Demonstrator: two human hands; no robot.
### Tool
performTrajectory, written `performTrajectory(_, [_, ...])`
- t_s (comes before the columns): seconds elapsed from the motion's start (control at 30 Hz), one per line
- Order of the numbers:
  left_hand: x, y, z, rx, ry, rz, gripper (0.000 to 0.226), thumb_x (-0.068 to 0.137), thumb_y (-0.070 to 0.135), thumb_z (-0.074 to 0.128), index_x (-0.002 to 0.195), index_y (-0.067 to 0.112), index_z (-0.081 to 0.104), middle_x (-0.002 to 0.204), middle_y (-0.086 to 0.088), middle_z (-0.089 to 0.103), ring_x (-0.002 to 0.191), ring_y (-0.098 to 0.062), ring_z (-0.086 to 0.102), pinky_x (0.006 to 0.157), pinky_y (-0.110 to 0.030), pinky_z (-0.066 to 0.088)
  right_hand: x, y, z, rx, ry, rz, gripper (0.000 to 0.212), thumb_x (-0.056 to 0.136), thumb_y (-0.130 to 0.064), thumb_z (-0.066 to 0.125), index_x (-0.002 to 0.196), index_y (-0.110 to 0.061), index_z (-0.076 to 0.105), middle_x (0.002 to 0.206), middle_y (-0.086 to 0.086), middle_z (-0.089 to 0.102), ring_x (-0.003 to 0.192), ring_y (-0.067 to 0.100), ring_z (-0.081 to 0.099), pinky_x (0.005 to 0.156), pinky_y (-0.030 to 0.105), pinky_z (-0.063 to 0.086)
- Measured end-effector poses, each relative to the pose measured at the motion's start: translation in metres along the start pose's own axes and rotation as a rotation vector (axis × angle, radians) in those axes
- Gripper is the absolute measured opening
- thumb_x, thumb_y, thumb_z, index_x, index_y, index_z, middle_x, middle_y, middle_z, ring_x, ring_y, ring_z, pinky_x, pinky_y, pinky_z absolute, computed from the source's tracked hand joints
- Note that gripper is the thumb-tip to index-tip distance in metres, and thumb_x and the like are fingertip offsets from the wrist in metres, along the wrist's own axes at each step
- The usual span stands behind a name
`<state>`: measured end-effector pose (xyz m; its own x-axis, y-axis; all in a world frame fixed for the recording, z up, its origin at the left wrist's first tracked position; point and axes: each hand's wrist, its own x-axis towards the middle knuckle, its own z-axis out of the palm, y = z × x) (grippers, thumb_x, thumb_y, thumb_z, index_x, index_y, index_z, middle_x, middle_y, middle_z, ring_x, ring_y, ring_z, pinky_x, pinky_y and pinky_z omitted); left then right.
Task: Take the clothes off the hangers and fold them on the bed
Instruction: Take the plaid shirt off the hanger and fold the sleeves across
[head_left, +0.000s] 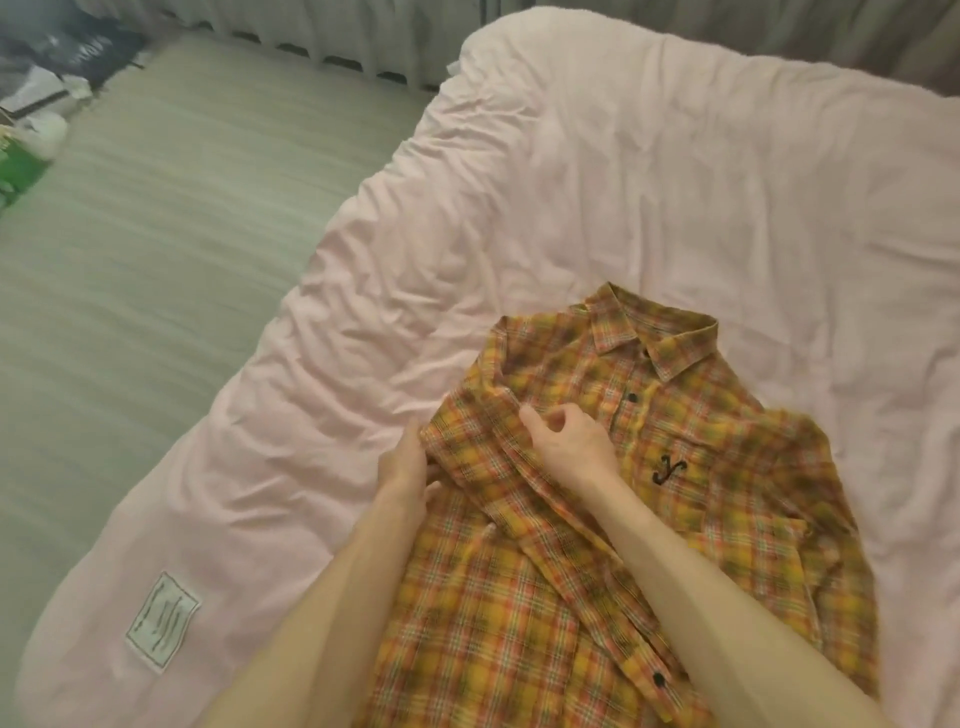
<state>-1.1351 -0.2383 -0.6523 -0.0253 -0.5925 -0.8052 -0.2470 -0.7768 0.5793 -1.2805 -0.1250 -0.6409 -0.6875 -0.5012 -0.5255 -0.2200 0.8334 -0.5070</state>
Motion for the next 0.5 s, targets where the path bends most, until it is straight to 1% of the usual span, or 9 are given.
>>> performTrajectory(0.03, [0.013,0.007,0.0,-0.06,0.025,-0.042,0.027,0.091,0.043,0.06,0.092,0.017,0.063,0.086,-0.001,0.07,0.076,-0.016,0.064,0.06,-0.031,0.052,0.015,-0.025,0.006,0.015,-0.002,0.002,0.079,0.081,-0.085,0.035,0.122,-0.02,0.054,0.119,-0.001,0.059,0.114,0.024,0.053,0.097,0.046,0.049])
performTrajectory(0.1, [0.023,0.01,0.007,-0.078,0.071,-0.066,0.038,0.082,0.042,0.069,0.103,0.012,0.062,0.089,-0.002,0.072,0.071,-0.016,0.064,0.059,-0.031,0.052,0.043,-0.053,0.009,-0.004,0.01,0.013,0.096,0.077,-0.089,0.032,0.133,-0.014,0.05,0.126,0.003,0.058,0.118,0.028,0.053,0.099,0.048,0.048])
performTrajectory(0.17, [0.035,0.013,0.01,-0.098,0.077,-0.09,0.037,0.079,0.037,0.075,0.101,0.01,0.063,0.086,-0.002,0.07,0.065,-0.017,0.058,0.056,-0.029,0.049,0.07,-0.076,0.015,-0.044,-0.016,0.066,0.109,0.074,-0.093,0.031,0.138,-0.006,0.047,0.123,0.006,0.059,0.116,0.03,0.056,0.097,0.047,0.049])
performTrajectory(0.2, [0.043,0.014,0.01,-0.116,0.078,-0.094,0.03,0.081,0.033,0.076,0.097,0.01,0.063,0.083,-0.003,0.067,0.062,-0.017,0.054,0.056,-0.029,0.046,0.082,-0.085,0.02,-0.072,-0.048,0.097,0.107,0.077,-0.09,0.034,0.139,-0.004,0.047,0.121,0.007,0.059,0.114,0.031,0.057,0.096,0.047,0.05])
performTrajectory(0.27, [0.052,0.01,0.009,-0.123,0.125,-0.119,0.016,0.088,0.022,0.072,0.094,0.012,0.06,0.082,-0.002,0.064,0.061,-0.017,0.05,0.057,-0.027,0.044,0.106,-0.091,0.028,-0.098,-0.045,0.092,0.074,0.092,-0.066,0.042,0.134,-0.006,0.052,0.124,0.009,0.062,0.112,0.033,0.059,0.094,0.043,0.051])
performTrajectory(0.33, [0.055,0.003,0.006,-0.145,0.198,-0.114,0.008,0.09,0.014,0.068,0.095,0.016,0.061,0.082,0.001,0.063,0.064,-0.016,0.051,0.065,-0.03,0.047,0.12,-0.084,0.032,0.013,0.027,0.07,0.036,0.101,-0.044,0.044,0.109,-0.013,0.06,0.103,0.006,0.065,0.1,0.03,0.059,0.084,0.037,0.049])
performTrajectory(0.37, [0.057,-0.001,0.004,-0.168,0.216,-0.108,0.009,0.09,0.011,0.068,0.093,0.016,0.061,0.082,0.002,0.063,0.066,-0.016,0.053,0.07,-0.032,0.049,0.124,-0.079,0.034,0.093,0.076,0.074,0.028,0.103,-0.039,0.044,0.096,-0.015,0.057,0.09,0.003,0.061,0.092,0.028,0.057,0.076,0.035,0.046])
performTrajectory(0.4, [0.059,-0.004,0.003,-0.183,0.227,-0.098,0.01,0.09,0.01,0.068,0.091,0.017,0.06,0.083,0.003,0.063,0.068,-0.015,0.054,0.074,-0.033,0.05,0.125,-0.074,0.034,0.151,0.114,0.092,0.026,0.104,-0.035,0.043,0.091,-0.015,0.054,0.083,0.001,0.056,0.085,0.025,0.054,0.07,0.033,0.043])
performTrajectory(0.5, [0.062,-0.008,0.002,-0.138,0.22,-0.06,0.013,0.091,0.01,0.067,0.087,0.018,0.058,0.084,0.005,0.06,0.069,-0.013,0.054,0.076,-0.032,0.049,0.119,-0.061,0.036,0.215,0.169,0.148,0.022,0.105,-0.029,0.042,0.108,-0.013,0.057,0.083,-0.003,0.055,0.072,0.016,0.051,0.06,0.03,0.04])
